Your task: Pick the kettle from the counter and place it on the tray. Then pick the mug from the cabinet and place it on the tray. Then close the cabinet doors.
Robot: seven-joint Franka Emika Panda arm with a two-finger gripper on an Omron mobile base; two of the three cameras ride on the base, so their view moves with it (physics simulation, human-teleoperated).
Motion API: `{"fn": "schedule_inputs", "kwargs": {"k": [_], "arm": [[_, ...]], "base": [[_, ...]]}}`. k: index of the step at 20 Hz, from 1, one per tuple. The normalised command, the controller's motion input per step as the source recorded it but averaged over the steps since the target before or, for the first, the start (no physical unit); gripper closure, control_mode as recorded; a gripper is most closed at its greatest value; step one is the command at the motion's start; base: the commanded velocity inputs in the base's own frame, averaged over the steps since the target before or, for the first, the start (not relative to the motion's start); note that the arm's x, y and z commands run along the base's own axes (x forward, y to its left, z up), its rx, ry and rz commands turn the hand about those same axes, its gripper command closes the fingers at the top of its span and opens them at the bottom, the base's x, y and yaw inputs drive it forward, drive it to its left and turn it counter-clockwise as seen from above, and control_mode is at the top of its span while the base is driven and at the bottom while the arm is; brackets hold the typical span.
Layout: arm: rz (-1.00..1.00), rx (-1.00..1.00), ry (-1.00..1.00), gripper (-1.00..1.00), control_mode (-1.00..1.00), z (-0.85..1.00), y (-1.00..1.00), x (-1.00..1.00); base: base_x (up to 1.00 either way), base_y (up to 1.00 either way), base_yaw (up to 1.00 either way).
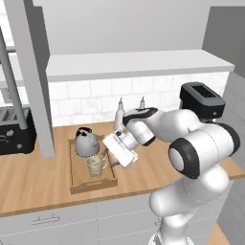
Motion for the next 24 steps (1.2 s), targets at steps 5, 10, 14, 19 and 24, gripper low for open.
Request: {"fn": "schedule_inputs", "kwargs": {"k": [5,10,14,19,24], "arm": [[0.00,0.01,0.00,-1.00,-1.00,0.98,-0.48,-0.35],[0.00,-0.10,0.00,-1.00,-1.00,1.00,0.15,-0.83],[0.00,-0.34,-0.16,-1.00,-1.00,0.96,0.75,-1.00],[0.00,-0.33,-0.35,-1.00,-1.00,0.71,0.48,-1.00],[0.00,-0.39,-0.43,-1.00,-1.00,0.31,0.22,-0.78]], "base": [[0.00,0.00,0.00],[0.00,0.00,0.00],[0.00,0.00,0.00],[0.00,0.00,0.00],[0.00,0.00,0.00]]}}
